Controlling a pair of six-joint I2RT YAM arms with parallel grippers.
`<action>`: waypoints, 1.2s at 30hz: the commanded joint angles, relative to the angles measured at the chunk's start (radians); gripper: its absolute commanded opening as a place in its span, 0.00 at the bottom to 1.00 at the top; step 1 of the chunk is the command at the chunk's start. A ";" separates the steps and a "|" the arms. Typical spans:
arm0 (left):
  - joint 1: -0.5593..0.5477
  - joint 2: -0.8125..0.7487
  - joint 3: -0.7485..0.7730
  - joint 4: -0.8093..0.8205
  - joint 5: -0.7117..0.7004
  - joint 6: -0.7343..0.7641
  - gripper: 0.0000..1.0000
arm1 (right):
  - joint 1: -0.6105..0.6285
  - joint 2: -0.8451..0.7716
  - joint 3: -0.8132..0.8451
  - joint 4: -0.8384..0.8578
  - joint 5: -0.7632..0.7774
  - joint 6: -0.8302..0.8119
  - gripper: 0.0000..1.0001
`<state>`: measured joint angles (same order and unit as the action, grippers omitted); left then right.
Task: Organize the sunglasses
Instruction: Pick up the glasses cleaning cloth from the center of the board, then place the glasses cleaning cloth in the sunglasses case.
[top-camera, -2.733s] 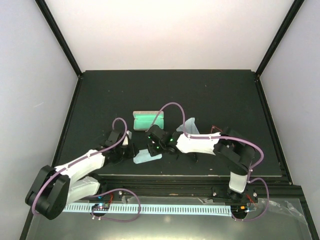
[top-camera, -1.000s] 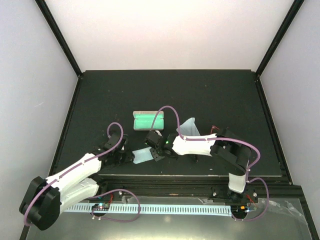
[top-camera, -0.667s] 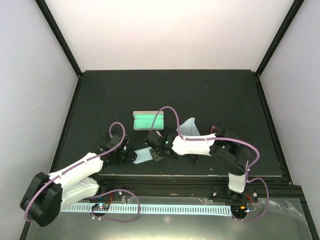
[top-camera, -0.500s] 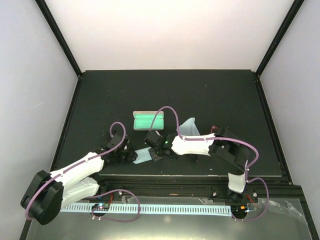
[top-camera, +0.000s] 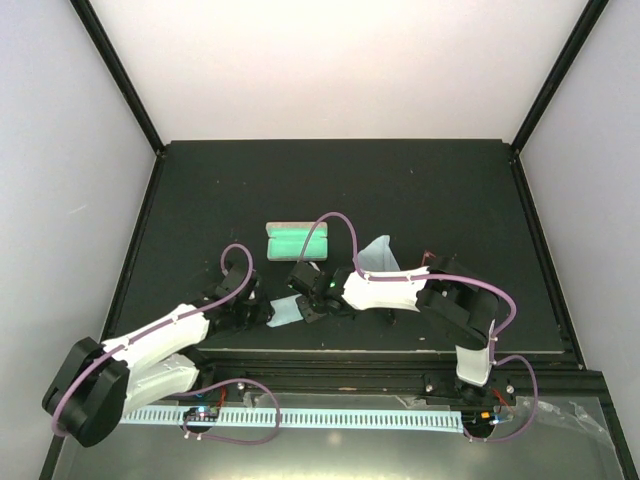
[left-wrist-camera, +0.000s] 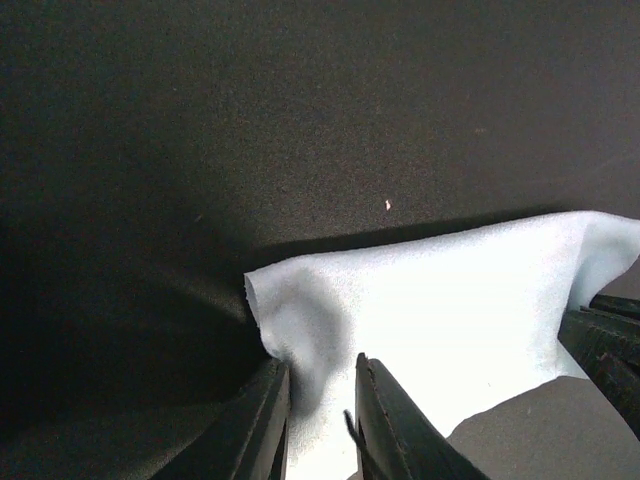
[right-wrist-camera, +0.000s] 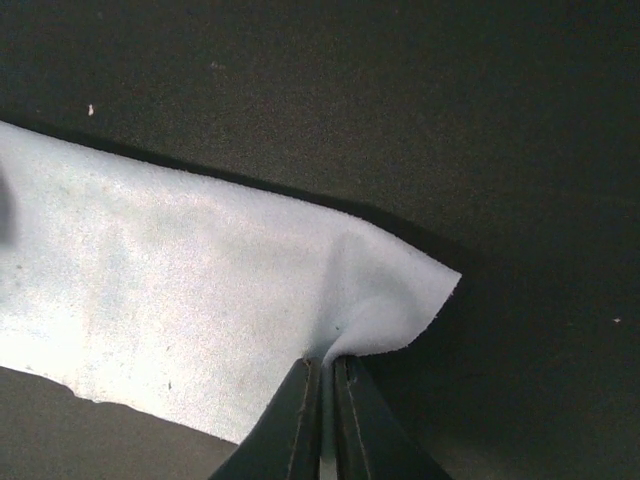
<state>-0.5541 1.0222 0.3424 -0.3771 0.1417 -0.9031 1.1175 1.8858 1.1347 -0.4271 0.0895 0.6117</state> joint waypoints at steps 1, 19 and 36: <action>-0.011 0.029 -0.034 -0.041 -0.013 -0.014 0.16 | 0.005 0.044 -0.016 -0.032 -0.030 0.017 0.08; -0.012 -0.032 0.017 -0.026 -0.044 0.042 0.02 | -0.010 -0.066 -0.038 0.030 0.031 0.033 0.01; 0.040 0.153 0.376 -0.121 -0.063 0.266 0.01 | -0.118 -0.139 0.067 0.009 0.103 -0.013 0.01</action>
<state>-0.5415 1.1290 0.6113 -0.4591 0.0925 -0.7311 1.0279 1.7695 1.1458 -0.4110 0.1375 0.6216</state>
